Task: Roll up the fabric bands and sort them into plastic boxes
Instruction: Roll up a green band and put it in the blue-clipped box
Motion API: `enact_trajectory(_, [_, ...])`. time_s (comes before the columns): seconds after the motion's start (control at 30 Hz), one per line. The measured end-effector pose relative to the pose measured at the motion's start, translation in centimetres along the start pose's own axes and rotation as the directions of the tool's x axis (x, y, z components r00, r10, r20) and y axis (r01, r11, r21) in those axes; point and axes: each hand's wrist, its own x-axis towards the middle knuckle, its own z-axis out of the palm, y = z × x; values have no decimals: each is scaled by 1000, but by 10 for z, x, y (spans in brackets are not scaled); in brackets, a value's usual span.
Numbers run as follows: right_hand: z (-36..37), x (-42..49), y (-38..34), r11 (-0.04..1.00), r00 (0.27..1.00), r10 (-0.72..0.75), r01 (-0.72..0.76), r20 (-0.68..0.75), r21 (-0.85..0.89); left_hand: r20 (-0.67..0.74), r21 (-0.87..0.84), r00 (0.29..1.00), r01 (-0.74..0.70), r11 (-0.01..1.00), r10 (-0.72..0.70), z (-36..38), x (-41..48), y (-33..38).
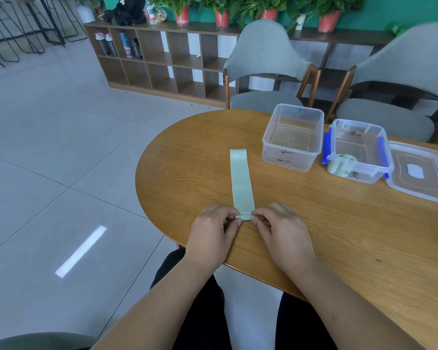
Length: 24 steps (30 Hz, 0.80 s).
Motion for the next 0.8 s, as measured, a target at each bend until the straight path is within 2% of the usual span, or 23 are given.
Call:
enact_trajectory(0.2, [3,0,-2,999,1000,6,-6,-3,-38,14,-8,1000,12,1000,-12,2,1,-2])
enact_trajectory(0.53, [-2,10,-1,989,992,97,-105,80,104,41,-52,995,90,995,-88,-4,7,3])
enact_trajectory(0.8, [-4,18,-2,991,990,114,-120,85,64,72,3,989,131,991,-131,-4,17,6])
